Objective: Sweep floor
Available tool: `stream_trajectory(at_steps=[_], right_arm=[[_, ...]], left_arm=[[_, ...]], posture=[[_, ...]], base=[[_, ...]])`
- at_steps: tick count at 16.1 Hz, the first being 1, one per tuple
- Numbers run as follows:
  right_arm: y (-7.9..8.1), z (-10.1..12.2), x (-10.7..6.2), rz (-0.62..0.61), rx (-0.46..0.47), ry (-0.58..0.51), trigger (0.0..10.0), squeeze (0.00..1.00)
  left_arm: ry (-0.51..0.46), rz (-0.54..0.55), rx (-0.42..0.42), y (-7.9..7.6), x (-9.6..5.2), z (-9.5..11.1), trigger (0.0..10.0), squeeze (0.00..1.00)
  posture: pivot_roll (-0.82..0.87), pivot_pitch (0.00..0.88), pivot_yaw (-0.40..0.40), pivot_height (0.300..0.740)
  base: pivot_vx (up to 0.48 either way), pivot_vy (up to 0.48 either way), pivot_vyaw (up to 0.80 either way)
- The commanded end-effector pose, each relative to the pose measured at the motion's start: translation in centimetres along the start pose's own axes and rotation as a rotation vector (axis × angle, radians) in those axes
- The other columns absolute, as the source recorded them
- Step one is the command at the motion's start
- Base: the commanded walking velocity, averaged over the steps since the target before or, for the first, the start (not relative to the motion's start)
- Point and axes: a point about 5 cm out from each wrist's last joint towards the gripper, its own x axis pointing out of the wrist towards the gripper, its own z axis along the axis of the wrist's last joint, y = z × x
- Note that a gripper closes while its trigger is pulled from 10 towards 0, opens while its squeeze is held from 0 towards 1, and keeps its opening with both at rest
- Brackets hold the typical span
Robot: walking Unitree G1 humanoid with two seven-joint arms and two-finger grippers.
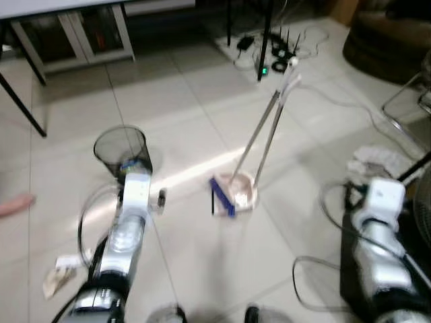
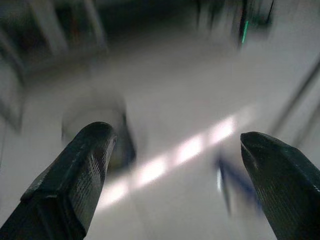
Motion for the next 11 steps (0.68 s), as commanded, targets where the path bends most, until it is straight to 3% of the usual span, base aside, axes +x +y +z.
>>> stream_trajectory(at_steps=[1,2,4,5,6,7,11], right_arm=[[-0.8,0.9,-0.7,-0.054,0.042,-0.035,10.0,0.0],[-1.1,2.6,-0.8,-0.075,0.106,-0.076,10.0,0.0],[-0.9,3.9,-1.2,-0.051,0.153,-0.111,10.0,0.0],[0.3,4.7,-2.4,0.019,0.155,-0.147,10.0,0.78],[1.3,4.7,-3.5,0.053,0.158,-0.134,10.0,1.0],[2.3,4.2,-4.4,0.078,0.184,-0.108,10.0,1.0],[3.2,3.6,-5.7,0.093,0.217,-0.055,10.0,1.0]], left_arm=[[-0.053,-0.033,-0.013,-0.1,-0.9,1.4,10.0,0.0],[-0.109,-0.067,-0.071,-0.8,-1.4,3.2,10.0,0.0],[-0.147,-0.09,-0.117,-1.5,-2.0,4.3,10.0,0.0],[-0.152,-0.121,-0.142,-2.2,-3.3,4.0,10.0,1.0],[-0.118,-0.135,-0.161,-2.1,-4.5,3.8,10.0,1.0],[-0.092,-0.132,-0.151,-1.7,-5.6,3.7,10.0,1.0],[-0.084,-0.103,-0.127,-0.3,-6.2,4.4,10.0,1.0]], posture=[[-0.05,0.098,0.027,0.74],[-0.05,0.1,0.031,0.74],[-0.04,0.102,0.036,0.74],[-0.03,0.109,0.038,0.74],[-0.02,0.112,0.041,0.74],[0.01,0.12,0.038,0.74],[0.03,0.093,0.036,0.74]], base=[[0.0,0.0,0.0],[0.0,0.0,0.0],[0.0,0.0,0.0],[0.0,0.0,0.0],[0.0,0.0,0.0],[0.0,0.0,0.0],[0.0,0.0,0.0]])
